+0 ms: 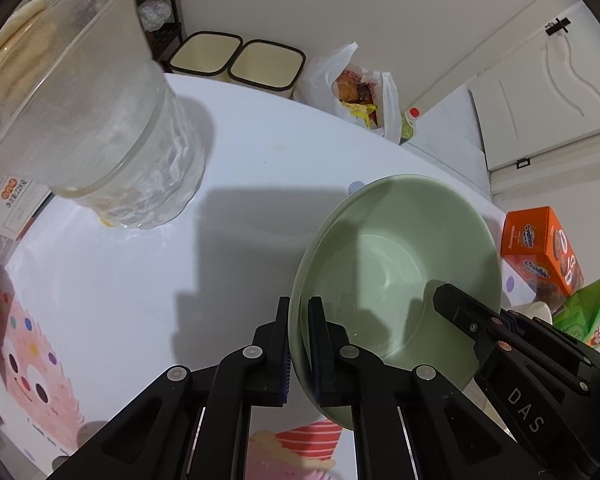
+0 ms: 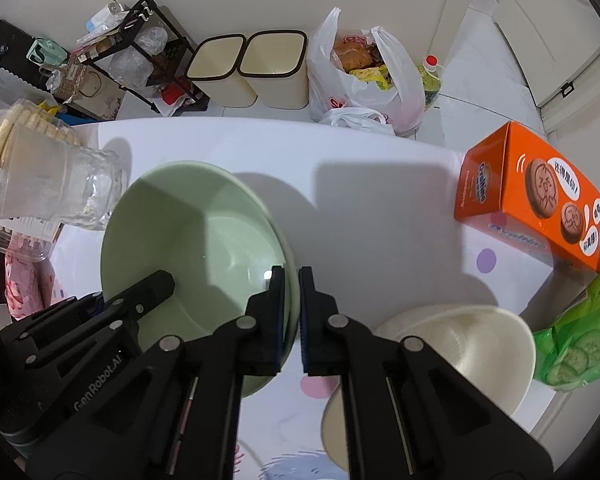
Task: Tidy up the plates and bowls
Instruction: 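Lift and carry the second green bowl over the first green bowl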
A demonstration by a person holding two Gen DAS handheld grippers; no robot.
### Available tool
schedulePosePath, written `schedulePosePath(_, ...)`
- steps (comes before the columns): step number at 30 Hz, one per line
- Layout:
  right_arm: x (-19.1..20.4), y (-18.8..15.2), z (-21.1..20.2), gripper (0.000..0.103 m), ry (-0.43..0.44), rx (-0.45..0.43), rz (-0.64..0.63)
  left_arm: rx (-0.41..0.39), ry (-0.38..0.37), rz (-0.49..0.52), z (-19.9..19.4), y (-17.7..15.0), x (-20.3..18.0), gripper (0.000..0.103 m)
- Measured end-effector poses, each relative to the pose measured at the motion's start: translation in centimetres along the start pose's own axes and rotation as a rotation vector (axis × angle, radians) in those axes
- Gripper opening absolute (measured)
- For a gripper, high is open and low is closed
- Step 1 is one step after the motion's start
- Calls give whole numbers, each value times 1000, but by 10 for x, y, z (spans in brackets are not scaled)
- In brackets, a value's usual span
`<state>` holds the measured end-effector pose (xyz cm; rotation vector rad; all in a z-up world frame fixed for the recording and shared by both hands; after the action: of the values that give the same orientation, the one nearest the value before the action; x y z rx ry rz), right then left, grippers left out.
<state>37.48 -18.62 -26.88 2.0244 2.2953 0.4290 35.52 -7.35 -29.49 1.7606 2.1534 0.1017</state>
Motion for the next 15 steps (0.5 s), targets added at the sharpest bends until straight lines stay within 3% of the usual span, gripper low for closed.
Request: schedulePosePath(15, 18, -14, -35, 8, -3, -42, 15, -27, -21, 40, -44, -12, 5, 7)
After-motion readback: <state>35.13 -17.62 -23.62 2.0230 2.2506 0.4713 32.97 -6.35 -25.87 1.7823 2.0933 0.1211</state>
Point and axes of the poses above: each gripper's, at about its wrist camera, not at the fingertips, and z roughly the way its jaws point, x to its left, y to its top, the point moved 10 cm from there along z, roughly the way its jaws point, and after that the axes turned 11 degrees about -x, right-handed, at the moved point
